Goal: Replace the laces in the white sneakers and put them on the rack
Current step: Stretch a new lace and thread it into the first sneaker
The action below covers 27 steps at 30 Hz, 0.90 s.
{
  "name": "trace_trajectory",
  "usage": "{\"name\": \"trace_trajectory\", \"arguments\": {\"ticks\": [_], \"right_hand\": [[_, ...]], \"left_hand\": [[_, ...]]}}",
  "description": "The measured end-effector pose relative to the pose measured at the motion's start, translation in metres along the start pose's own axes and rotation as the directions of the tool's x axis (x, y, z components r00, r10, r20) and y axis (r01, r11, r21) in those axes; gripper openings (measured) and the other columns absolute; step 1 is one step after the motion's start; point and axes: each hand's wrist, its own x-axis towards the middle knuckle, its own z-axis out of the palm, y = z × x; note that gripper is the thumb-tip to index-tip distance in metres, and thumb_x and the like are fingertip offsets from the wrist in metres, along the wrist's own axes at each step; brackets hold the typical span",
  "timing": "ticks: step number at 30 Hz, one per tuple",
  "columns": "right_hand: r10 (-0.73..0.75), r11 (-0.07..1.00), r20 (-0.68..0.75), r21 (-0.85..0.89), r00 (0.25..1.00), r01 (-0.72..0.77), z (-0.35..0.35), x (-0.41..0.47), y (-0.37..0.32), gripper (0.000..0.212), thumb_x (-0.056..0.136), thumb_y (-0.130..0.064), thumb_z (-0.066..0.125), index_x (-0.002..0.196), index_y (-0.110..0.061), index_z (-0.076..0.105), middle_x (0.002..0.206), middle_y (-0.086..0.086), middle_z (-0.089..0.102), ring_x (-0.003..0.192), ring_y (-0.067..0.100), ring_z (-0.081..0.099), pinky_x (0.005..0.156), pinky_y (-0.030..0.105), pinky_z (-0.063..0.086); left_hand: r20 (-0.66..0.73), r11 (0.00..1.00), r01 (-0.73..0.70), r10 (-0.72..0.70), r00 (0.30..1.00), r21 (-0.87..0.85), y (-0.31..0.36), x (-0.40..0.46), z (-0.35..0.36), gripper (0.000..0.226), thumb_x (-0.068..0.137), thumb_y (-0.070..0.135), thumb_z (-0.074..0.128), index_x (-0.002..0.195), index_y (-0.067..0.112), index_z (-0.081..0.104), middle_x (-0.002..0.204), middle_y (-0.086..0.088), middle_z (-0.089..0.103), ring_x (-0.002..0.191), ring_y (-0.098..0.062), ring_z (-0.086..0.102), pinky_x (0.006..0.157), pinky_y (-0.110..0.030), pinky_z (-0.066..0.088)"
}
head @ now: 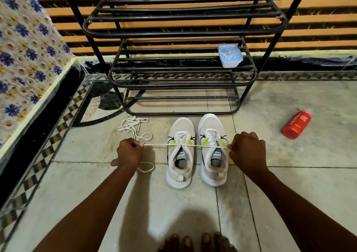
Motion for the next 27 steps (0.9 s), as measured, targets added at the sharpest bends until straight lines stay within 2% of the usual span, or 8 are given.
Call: {"name": "trace_trajectory", "arguments": {"ticks": [5,8,10,13,18,21,24,27], "right_hand": [[0.001,1.000,-0.007,0.001,1.000,-0.001,0.000,0.001,-0.002,0.011,0.081,-0.023,0.074,0.078,-0.020,0.063,0.088,0.001,0.064,0.097,0.029,0.055,0.078,0.040,0.037],[0.005,1.000,-0.014,0.001,1.000,-0.005,-0.002,-0.001,-0.002,0.012,0.081,-0.023,0.073,0.077,-0.020,0.063,0.088,0.001,0.064,0.097,0.029,0.055,0.078,0.040,0.038],[0.027,0.999,-0.005,0.036,1.000,-0.027,-0.003,-0.001,-0.002,0.012,0.082,-0.023,0.072,0.077,-0.019,0.063,0.087,0.003,0.063,0.097,0.031,0.054,0.078,0.041,0.041],[-0.036,0.983,0.093,0.181,0.995,0.019,-0.009,0.003,0.001,0.015,0.082,-0.019,0.074,0.073,-0.012,0.065,0.083,0.005,0.064,0.092,0.033,0.057,0.078,0.041,0.048],[-0.234,0.904,0.490,0.427,0.840,0.003,-0.044,0.007,-0.003,0.021,0.082,-0.014,0.080,0.064,-0.017,0.069,0.064,-0.011,0.064,0.066,0.005,0.058,0.064,0.024,0.041],[-0.379,0.791,0.569,0.609,0.730,-0.063,-0.075,0.000,-0.016,0.023,0.090,-0.003,0.072,0.068,-0.005,0.068,0.046,-0.016,0.053,0.046,-0.004,0.049,0.054,0.008,0.035],[-0.504,0.737,0.603,0.674,0.619,-0.056,-0.093,-0.002,-0.028,0.024,0.095,-0.004,0.067,0.072,-0.003,0.071,0.050,-0.010,0.060,0.047,-0.004,0.051,0.053,0.006,0.036],[-0.562,0.643,0.489,0.766,0.667,-0.020,-0.089,0.001,-0.039,0.018,0.094,-0.010,0.070,0.079,-0.002,0.074,0.078,0.019,0.070,0.067,0.007,0.059,0.067,0.017,0.044]], "left_hand": [[0.005,1.000,0.001,-0.001,1.000,0.017,-0.005,0.003,-0.001,0.022,0.086,0.020,0.078,0.066,0.021,0.070,0.072,0.010,0.070,0.093,-0.027,0.067,0.102,-0.057,0.046],[0.008,0.999,-0.043,0.042,0.999,0.015,0.000,-0.006,-0.002,0.018,0.090,0.018,0.074,0.073,0.018,0.072,0.077,0.006,0.071,0.093,-0.026,0.065,0.097,-0.046,0.045],[0.047,0.996,-0.090,0.089,0.995,0.022,-0.002,-0.010,-0.004,0.014,0.094,0.017,0.071,0.081,0.015,0.073,0.083,0.002,0.072,0.092,-0.025,0.064,0.084,-0.037,0.042],[0.179,0.976,-0.185,0.205,0.962,-0.118,-0.014,-0.008,-0.013,0.018,0.094,0.012,0.072,0.076,0.017,0.071,0.077,0.006,0.073,0.083,-0.018,0.069,0.082,-0.038,0.051],[0.392,0.940,-0.127,0.252,0.885,-0.316,-0.001,-0.032,-0.031,0.022,0.095,-0.004,0.064,0.077,0.004,0.071,0.070,0.006,0.071,0.074,-0.006,0.064,0.072,-0.019,0.048],[0.431,0.893,-0.053,0.267,0.862,-0.447,0.022,-0.048,-0.038,0.031,0.098,0.007,0.063,0.070,0.016,0.072,0.080,-0.002,0.071,0.076,-0.008,0.062,0.075,-0.030,0.043],[0.458,0.849,-0.066,0.346,0.819,-0.524,0.052,-0.064,-0.042,0.030,0.100,0.016,0.061,0.071,0.020,0.069,0.109,-0.003,0.077,0.086,-0.003,0.063,0.082,-0.034,0.042],[0.450,0.812,-0.072,0.392,0.803,-0.580,0.073,-0.076,-0.037,0.023,0.098,0.018,0.066,0.077,0.010,0.062,0.113,0.000,0.077,0.089,0.000,0.063,0.086,-0.038,0.040]]}}
